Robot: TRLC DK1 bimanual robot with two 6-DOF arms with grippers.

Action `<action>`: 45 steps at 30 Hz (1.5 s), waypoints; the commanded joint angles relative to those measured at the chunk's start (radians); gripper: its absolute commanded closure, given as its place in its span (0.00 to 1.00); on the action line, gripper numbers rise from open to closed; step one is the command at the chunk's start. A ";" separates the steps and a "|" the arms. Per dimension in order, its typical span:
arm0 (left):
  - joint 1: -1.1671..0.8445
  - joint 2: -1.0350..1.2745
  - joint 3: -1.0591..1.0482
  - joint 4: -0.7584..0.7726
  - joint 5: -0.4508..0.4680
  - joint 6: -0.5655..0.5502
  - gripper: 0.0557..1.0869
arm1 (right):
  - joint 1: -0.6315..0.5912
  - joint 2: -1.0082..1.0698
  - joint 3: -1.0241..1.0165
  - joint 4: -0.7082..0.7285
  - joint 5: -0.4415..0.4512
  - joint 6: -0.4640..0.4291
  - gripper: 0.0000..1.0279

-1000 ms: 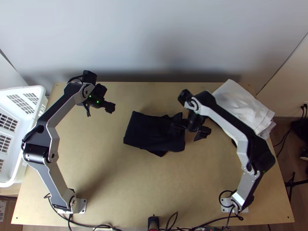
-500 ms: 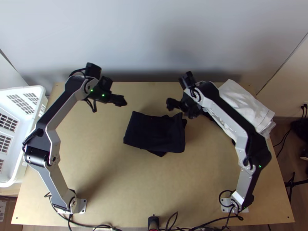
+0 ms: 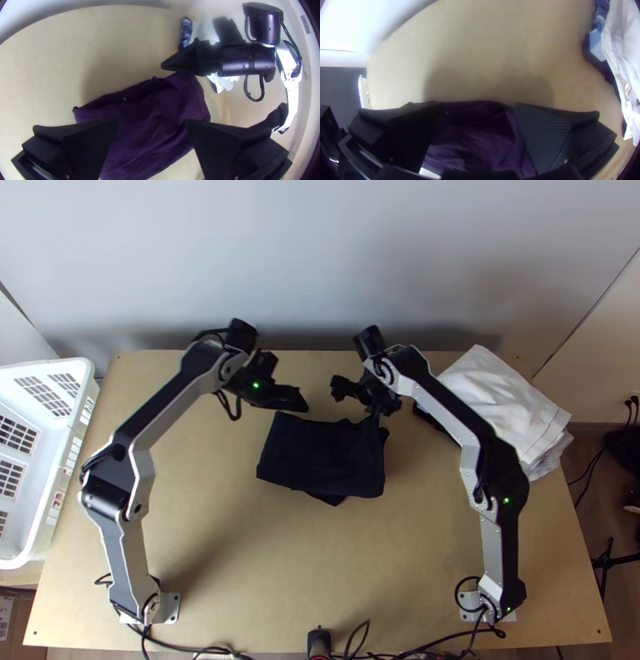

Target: Fold the t-shirt

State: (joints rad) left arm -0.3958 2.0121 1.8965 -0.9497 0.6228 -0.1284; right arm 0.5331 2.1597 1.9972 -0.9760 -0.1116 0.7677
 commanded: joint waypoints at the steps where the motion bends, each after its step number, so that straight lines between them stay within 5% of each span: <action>1: -0.035 0.068 0.012 -0.004 0.017 -0.016 0.05 | -0.027 0.037 -0.043 -0.109 0.000 0.036 0.06; 12: -0.018 0.085 0.003 -0.003 -0.023 0.007 0.05 | -0.154 -0.031 -0.176 -0.125 0.006 0.027 0.06; 21: -0.011 0.043 0.004 0.003 -0.023 0.009 0.05 | -0.125 -0.233 -0.199 -0.138 0.006 0.050 0.06; 26: -0.009 0.039 0.001 0.002 -0.023 0.007 0.05 | -0.016 -0.299 -0.224 -0.156 -0.125 0.048 0.06; 35: -0.014 0.031 0.001 0.005 -0.023 0.006 0.05 | 0.077 -0.250 -0.287 -0.171 -0.240 0.030 0.06; 45: 0.018 0.019 -0.002 -0.001 -0.025 0.010 0.05 | -0.044 -0.104 -0.497 -0.021 -0.218 -0.008 0.06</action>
State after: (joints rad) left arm -0.3965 2.0373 1.8973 -0.9451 0.5991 -0.1211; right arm 0.5392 1.9820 1.5982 -1.0561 -0.3237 0.7753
